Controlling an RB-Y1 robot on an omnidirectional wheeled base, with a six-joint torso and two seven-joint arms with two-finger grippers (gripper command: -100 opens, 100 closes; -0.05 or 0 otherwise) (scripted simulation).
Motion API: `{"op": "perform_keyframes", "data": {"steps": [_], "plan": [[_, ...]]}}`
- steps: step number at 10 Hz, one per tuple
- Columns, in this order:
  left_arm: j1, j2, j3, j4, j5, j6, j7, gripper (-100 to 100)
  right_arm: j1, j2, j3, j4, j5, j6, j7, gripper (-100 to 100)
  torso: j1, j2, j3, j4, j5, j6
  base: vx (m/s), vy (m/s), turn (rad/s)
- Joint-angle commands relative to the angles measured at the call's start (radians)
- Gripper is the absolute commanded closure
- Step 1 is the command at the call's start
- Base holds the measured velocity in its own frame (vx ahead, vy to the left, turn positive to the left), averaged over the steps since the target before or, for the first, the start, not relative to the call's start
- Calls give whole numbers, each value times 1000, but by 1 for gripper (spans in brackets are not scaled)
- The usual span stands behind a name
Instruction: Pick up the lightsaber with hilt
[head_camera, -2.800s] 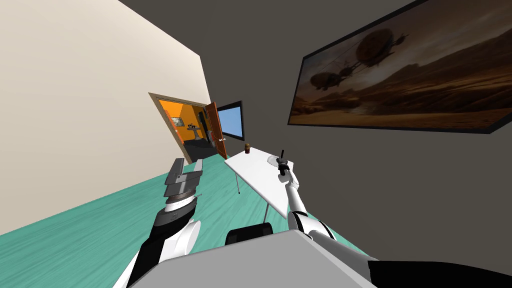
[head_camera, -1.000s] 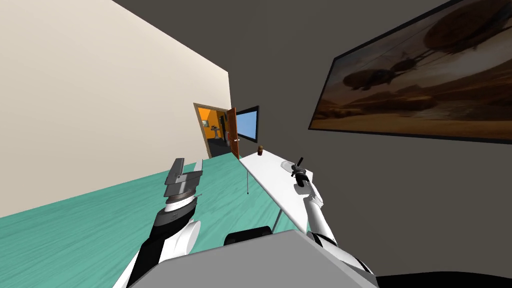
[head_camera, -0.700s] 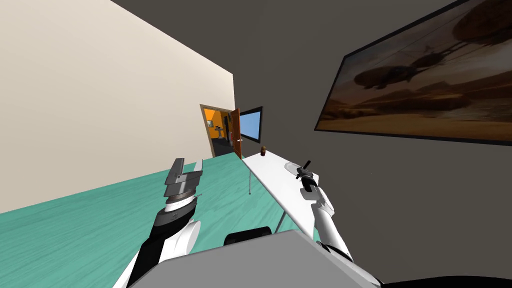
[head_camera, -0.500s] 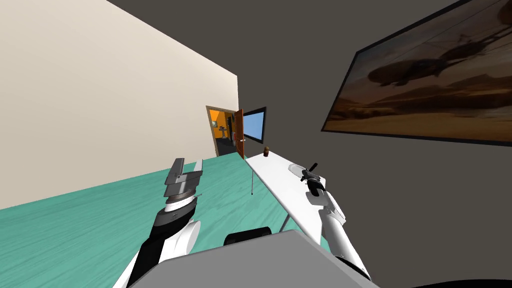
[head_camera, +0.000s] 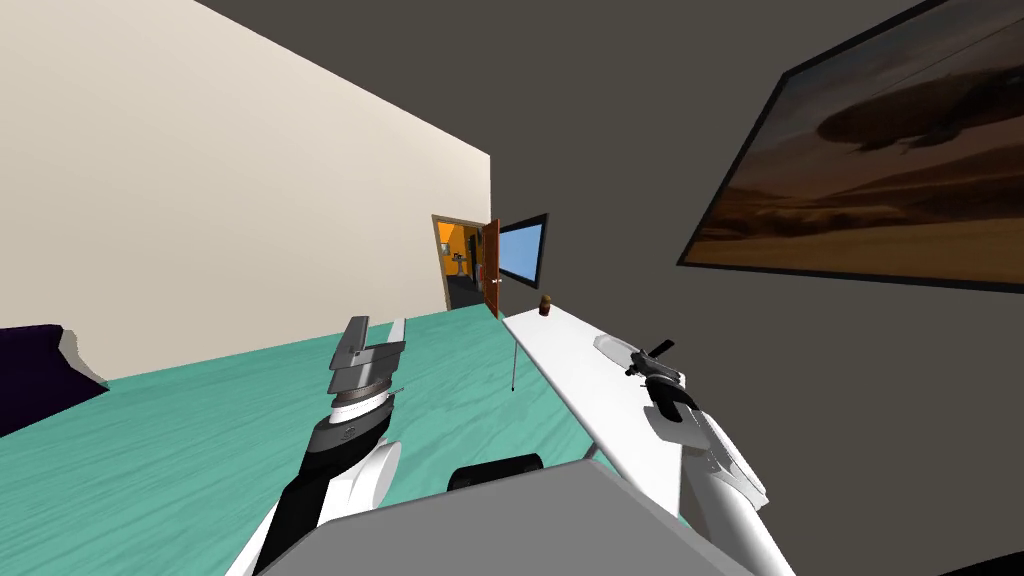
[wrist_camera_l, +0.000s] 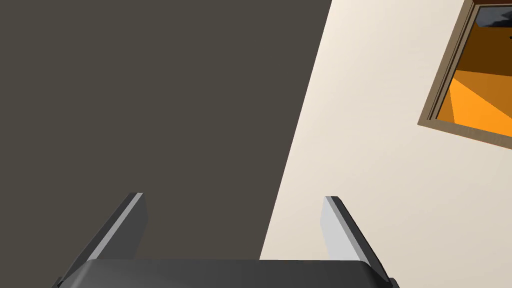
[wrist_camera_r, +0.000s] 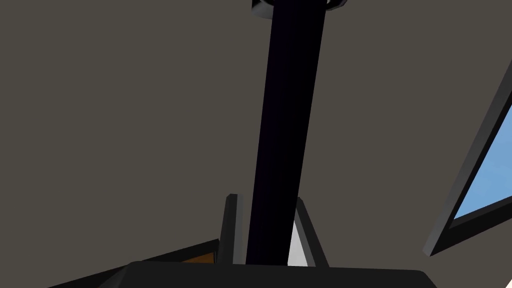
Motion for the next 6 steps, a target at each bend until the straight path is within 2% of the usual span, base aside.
{"op": "perform_keyframes", "data": {"steps": [1, 2, 3, 4, 5, 6], "plan": [[0, 0, 0, 0, 0, 0, 0, 0, 50, -37, -40, -6, -45, -20, -8, 100, 0, 0, 0, 0, 0, 0, 20, 49, 302], [0, 0, 0, 0, 0, 0, 0, 0, 74, -37, -40, -6, -45, -20, -8, 100, 2, -1, 0, 1, 1, -4, 28, 38, 191], [0, 0, 0, 0, 0, 0, 0, 0, 104, -67, -71, -33, -89, -26, -19, 100, 2, -2, -1, 0, 1, -1, 26, 56, 289], [0, 0, 0, 0, 0, 0, 0, 0, 136, -67, -71, -33, -91, -26, -19, 100, 3, -2, -1, 0, 2, -3, 31, 39, 164], [0, 0, 0, 0, 0, 0, 0, 0, 128, -74, -61, -40, -92, -18, -26, 100, 3, -2, -1, 0, 2, -1, 13, 13, -3], [0, 0, 0, 0, 0, 0, 0, 0, 133, -74, -62, -43, -94, -17, -27, 0, 2, -2, -1, 0, 1, -2, 0, 0, 0]]}}
